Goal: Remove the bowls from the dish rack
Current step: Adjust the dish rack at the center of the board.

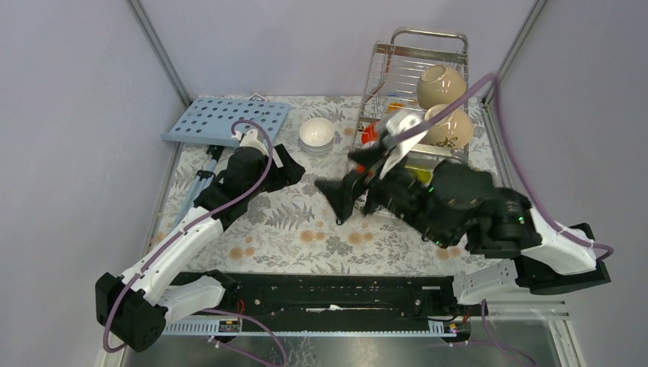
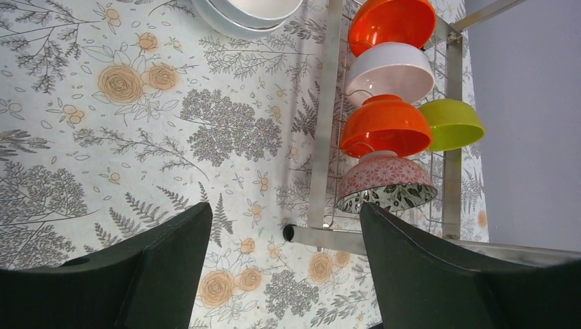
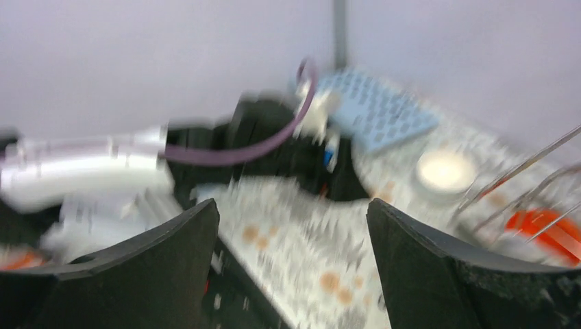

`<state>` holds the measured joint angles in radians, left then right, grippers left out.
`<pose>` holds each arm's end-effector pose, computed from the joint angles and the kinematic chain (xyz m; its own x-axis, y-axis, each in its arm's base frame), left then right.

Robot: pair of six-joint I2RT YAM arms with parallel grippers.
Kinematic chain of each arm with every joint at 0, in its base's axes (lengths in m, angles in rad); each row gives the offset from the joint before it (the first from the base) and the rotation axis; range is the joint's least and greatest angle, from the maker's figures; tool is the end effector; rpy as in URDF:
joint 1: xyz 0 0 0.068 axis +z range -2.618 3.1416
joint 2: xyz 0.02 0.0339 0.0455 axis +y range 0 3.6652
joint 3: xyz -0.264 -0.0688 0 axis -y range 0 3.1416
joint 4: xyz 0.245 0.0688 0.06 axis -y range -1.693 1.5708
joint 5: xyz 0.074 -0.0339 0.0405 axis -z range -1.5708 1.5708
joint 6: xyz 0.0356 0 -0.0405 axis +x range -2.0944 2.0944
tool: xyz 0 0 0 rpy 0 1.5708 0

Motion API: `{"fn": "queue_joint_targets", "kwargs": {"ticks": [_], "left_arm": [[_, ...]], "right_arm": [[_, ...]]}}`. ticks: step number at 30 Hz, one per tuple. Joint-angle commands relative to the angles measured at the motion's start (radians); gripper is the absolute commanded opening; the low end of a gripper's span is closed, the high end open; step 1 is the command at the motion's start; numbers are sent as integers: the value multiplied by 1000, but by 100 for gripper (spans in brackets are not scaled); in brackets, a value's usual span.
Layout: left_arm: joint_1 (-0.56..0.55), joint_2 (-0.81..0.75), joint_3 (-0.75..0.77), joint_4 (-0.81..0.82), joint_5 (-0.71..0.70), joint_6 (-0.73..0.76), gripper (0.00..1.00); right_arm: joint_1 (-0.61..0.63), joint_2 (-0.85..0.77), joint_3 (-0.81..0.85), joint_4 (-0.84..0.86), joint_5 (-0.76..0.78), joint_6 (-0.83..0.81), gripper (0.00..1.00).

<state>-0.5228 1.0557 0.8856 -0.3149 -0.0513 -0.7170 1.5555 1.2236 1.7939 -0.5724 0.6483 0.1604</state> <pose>0.2075 -0.1175 0.3098 -0.6063 -0.4080 -0.6826 0.0808 0.8223 -0.5633 0.0247 0.2060 0.5443 -0.1259 0.0963 -0.9874 -0.7777 0.6084 0.1585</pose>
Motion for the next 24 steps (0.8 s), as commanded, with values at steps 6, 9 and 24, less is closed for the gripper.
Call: {"fn": "queue_joint_targets", "kwargs": {"ticks": [6,9,24], "left_arm": [[2,-56,21,-42,20,20,84],[1,-61,9,-43,27,15,84],[1,-70,-42,-30,77,-41,84]], "right_arm": [[-52,187,569,131,343,-470,87],[-54,168,524,278,420,-608,89],[-56,-11,308,509,573,-748,89]]}}
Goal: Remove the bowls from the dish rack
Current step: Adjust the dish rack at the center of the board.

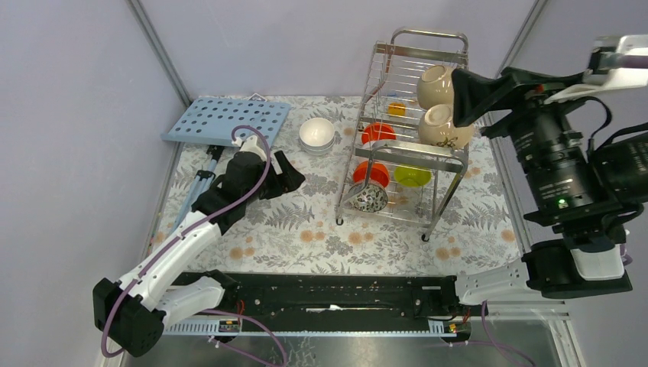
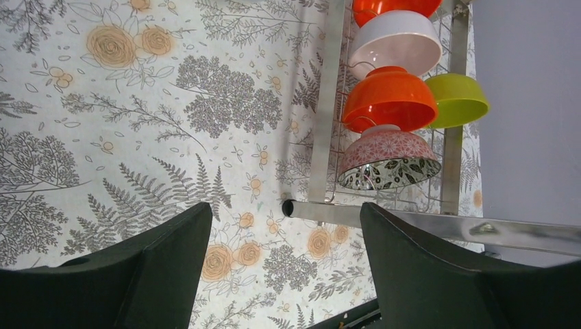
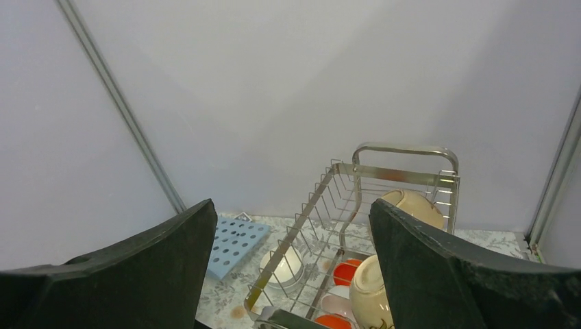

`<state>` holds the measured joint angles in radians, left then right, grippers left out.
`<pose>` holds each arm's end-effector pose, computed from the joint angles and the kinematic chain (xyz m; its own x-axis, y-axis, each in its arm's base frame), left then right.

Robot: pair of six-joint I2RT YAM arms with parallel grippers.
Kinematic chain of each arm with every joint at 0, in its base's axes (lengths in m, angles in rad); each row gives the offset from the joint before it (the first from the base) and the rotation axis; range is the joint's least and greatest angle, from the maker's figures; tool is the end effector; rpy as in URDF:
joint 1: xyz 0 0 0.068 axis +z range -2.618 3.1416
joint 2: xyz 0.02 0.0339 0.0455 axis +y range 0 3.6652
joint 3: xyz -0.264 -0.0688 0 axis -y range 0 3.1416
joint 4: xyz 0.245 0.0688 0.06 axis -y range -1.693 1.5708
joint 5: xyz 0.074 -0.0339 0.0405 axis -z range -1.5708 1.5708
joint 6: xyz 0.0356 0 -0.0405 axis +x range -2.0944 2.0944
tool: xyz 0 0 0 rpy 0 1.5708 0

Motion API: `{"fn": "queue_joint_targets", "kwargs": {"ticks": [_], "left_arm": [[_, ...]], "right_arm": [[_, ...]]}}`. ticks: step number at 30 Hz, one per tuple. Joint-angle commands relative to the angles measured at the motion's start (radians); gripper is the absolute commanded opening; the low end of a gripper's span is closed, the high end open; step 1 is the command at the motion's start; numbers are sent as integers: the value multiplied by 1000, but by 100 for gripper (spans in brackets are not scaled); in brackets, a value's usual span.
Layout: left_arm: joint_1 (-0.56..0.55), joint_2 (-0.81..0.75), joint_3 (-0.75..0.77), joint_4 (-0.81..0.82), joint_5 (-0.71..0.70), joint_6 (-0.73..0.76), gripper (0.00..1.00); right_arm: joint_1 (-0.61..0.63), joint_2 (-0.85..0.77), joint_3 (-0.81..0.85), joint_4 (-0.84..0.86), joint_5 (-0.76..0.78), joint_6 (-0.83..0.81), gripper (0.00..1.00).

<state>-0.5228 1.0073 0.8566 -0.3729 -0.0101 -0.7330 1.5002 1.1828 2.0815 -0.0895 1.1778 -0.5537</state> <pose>0.1952 -0.1121 0.3044 -0.6510 -0.3971 -0.6470 0.0756 0.8142 -0.5757 0.0389 0.0837 0.6504 0.2206 0.2655 -0.9385 -0.2598 0.9435 0.2058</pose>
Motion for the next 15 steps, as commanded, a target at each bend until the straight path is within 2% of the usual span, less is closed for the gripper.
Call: {"fn": "queue_joint_targets", "kwargs": {"ticks": [1,5,9,12,15], "left_arm": [[1,-23,-14,28,39,-28,83],[1,-44,-29,26,34,-31,83],[1,-56,-42,26,25,-32,83],[1,-56,-48,21,31,-34,83],[2,-65,-51,6,30,-30,83]], "right_arm": [[0,47,36,28,41,-45,89],[-4,121,116,70,47,-137,89],[-24,166,157,13,40,-120,90],[-101,198,177,-152,4,26,90],[-300,246,281,-461,-144,310,91]]}}
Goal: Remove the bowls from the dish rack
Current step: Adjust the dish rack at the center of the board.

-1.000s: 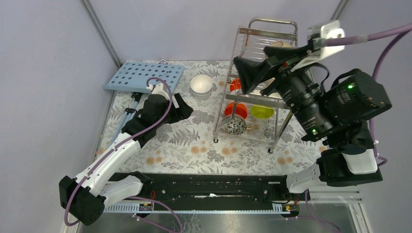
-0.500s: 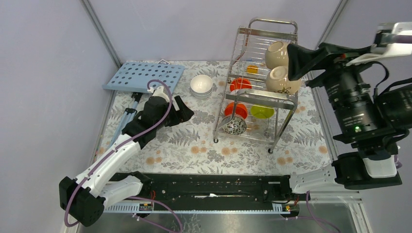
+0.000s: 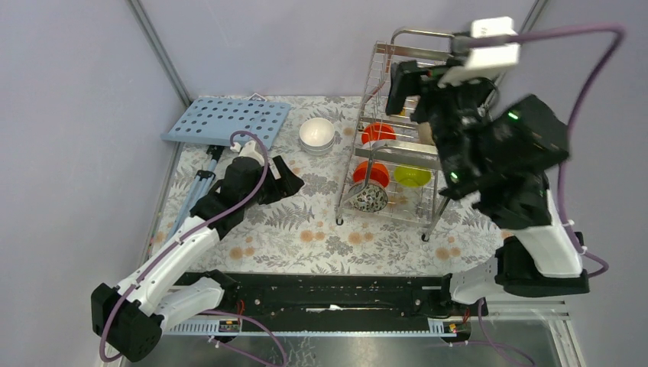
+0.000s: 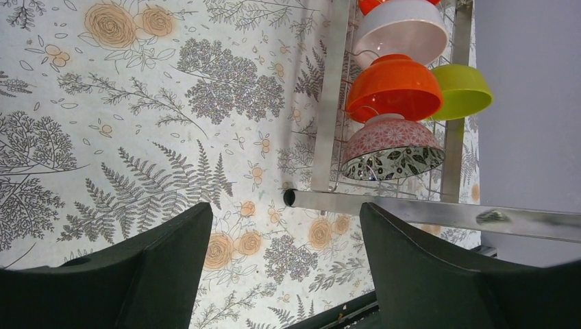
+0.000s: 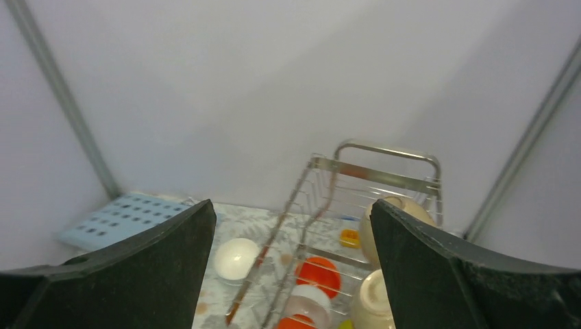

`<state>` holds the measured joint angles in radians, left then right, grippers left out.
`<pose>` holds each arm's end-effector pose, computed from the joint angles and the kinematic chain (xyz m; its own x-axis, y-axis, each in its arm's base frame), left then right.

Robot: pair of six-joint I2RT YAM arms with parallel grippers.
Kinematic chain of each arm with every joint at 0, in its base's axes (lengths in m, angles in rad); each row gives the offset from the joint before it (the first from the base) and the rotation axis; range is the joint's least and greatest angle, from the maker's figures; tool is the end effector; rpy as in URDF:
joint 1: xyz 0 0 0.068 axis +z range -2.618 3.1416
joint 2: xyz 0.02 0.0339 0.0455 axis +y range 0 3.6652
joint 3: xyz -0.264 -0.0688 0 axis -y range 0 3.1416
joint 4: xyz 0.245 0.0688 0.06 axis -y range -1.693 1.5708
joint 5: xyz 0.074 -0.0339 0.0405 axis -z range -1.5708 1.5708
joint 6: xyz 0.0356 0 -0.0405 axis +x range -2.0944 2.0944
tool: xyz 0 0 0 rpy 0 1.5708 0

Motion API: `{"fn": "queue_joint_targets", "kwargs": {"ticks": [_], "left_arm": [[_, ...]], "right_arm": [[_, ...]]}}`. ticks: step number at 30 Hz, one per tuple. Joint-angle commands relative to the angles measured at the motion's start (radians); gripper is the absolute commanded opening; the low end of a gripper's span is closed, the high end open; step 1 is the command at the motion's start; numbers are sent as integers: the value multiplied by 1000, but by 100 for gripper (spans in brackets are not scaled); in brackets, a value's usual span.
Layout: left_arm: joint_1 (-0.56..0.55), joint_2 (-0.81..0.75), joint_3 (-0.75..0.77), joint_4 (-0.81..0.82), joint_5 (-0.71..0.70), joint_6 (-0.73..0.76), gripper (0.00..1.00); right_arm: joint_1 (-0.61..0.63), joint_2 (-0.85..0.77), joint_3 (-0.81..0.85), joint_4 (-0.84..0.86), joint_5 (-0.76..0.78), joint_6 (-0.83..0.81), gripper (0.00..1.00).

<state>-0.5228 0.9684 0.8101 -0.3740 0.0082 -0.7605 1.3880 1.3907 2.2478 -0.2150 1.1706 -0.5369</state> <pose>0.1872 -0.1082 0.2960 -0.6670 -0.4112 -0.6214 0.0631 0.7998 -0.5969 0.0610 0.1495 0.6503 0.2209 0.0989 -0.9703 -0.1583 0.9853 0.0643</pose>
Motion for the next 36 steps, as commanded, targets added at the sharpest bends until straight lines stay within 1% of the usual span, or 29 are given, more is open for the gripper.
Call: {"fn": "queue_joint_targets", "kwargs": {"ticks": [1,3,5,8,12,15,18,23,29,36], "left_arm": [[1,-31,-5,3,9,-1,83],[1,-43,-5,-8,4,5,83],[1,-53,-2,-20,-4,16,83],[1,-59,4,-32,-4,32,83],[1,-50,12,-32,-4,45,83],[1,-40,17,-26,5,50,83],[1,-37,13,-21,13,52,83],[1,-46,-9,-3,35,42,83],[1,-35,-14,7,53,33,83],[1,-34,-9,7,54,29,83]], "right_arm": [[-264,53,138,-407,-196,366,91],[-407,60,146,-483,-306,478,91],[-548,32,116,-500,-390,585,90],[-684,-69,-68,-414,-456,699,90],[-904,-194,-285,-360,-572,893,91],[-1020,-271,-402,-343,-641,1008,91],[-1061,-340,-490,-325,-638,1071,91],[-1063,-481,-637,-307,-651,1178,92],[-1063,-633,-810,-321,-689,1266,92],[-1062,-693,-924,-309,-733,1341,92]]}}
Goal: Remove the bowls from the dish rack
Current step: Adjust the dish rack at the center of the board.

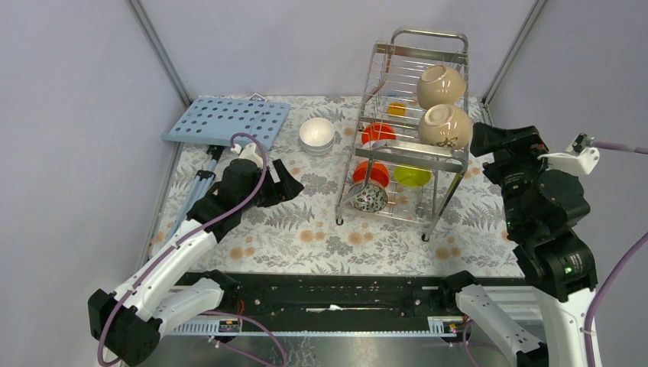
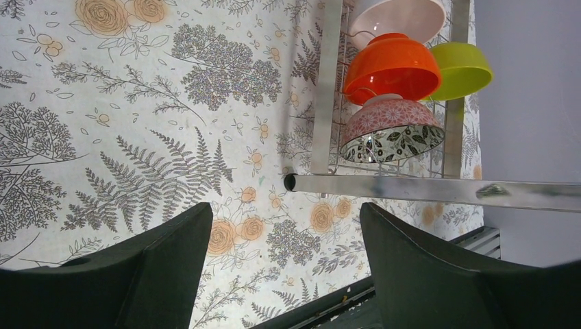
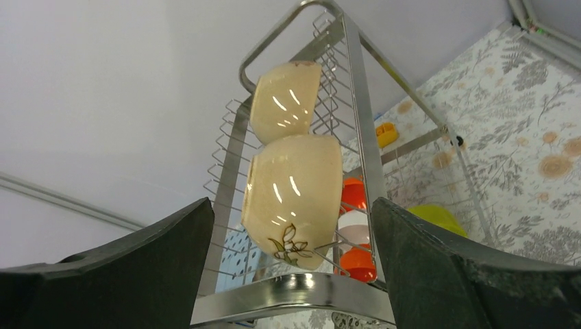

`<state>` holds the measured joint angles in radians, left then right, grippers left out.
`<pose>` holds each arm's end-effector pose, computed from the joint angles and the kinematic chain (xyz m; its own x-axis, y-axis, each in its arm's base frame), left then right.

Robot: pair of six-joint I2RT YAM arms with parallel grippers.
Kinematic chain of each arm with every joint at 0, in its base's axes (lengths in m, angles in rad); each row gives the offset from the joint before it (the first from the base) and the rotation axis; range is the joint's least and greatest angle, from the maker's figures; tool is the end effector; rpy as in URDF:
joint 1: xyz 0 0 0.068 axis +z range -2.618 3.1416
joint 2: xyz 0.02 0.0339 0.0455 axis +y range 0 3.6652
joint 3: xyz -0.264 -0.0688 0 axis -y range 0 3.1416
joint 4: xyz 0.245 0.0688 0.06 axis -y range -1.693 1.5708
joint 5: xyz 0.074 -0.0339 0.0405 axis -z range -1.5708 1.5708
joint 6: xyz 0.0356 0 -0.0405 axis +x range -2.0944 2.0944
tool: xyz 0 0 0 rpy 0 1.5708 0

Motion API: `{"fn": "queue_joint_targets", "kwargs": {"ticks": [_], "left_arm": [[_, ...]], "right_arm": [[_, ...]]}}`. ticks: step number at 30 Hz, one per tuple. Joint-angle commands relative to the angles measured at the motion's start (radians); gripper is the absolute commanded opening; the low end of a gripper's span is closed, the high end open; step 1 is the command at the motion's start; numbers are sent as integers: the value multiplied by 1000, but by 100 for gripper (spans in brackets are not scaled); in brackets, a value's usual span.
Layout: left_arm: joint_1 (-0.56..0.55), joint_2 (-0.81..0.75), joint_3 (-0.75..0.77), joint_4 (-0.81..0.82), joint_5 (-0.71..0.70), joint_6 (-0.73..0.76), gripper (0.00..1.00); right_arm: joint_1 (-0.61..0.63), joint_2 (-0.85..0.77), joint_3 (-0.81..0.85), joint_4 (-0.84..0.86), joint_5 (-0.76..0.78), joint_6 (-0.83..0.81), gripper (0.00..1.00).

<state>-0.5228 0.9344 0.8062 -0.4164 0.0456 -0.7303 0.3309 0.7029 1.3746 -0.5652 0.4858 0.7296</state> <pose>0.1790 -0.1050 0.2972 -0.6897 -0.3717 -0.6214 0.0973 0.8029 -0.5882 0.0791 0.0096 0.4948 0.1761 0.6838 -0.7081 0.0461 0.7129 0.6998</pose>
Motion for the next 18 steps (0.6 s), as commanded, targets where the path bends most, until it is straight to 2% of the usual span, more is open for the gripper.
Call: {"fn": "queue_joint_targets", "kwargs": {"ticks": [1,10,18], "left_arm": [[1,-2,-7,49,16,-2,83],[2,-11,-14,45,7,-12,83],[1,15,-2,64,16,-24,83]], "right_arm": [[-5,-11,-65,51,-56,88,92],[-4,-63,-166,159,-53,204,93],[-5,-48,-206,229,-69,240,93]]}}
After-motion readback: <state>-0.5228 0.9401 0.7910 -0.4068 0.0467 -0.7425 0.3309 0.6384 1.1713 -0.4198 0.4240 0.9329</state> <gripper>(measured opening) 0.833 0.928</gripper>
